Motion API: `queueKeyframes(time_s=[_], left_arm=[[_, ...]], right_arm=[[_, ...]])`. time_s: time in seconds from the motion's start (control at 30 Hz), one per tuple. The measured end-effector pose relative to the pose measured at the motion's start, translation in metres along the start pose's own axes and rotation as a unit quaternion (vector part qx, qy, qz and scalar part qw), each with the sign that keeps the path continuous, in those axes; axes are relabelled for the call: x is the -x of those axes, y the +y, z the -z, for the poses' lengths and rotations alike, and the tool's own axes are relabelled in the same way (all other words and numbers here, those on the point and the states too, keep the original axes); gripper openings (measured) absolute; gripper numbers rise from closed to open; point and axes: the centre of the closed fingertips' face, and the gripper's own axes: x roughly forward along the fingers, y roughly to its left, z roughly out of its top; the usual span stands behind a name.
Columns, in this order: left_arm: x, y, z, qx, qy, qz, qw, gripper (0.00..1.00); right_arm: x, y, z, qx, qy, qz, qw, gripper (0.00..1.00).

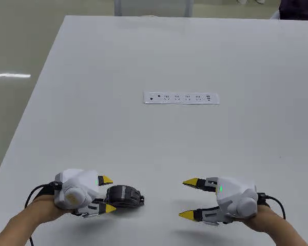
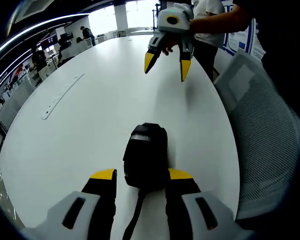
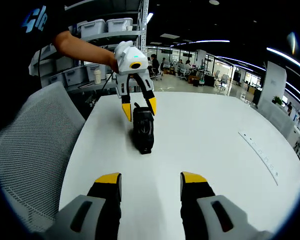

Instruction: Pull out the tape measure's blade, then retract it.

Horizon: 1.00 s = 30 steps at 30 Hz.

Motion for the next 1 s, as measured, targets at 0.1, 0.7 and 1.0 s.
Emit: queueKeyframes(time_s=[0.1, 0.7, 1.0], left_arm=[[-0.004, 0.000, 0.002, -0.014, 0.012, 0.012, 0.9998, 0.34], [-0.022, -0.007, 0.011, -0.044, 0.041, 0.053, 0.9968, 0.31], [-0.024, -0.008, 0.012, -0.051, 0.039, 0.060, 0.9962, 0.31]], right_arm=[[-0.008, -0.001, 0.000, 0.002, 0.001, -0.005, 1.0000, 0.46], [-0.049, -0.001, -0.001, 0.018, 0.004, -0.032, 0.9993, 0.38], [-0.070, 0.007, 0.001, 0.024, 0.008, -0.057, 0.9981, 0.33]])
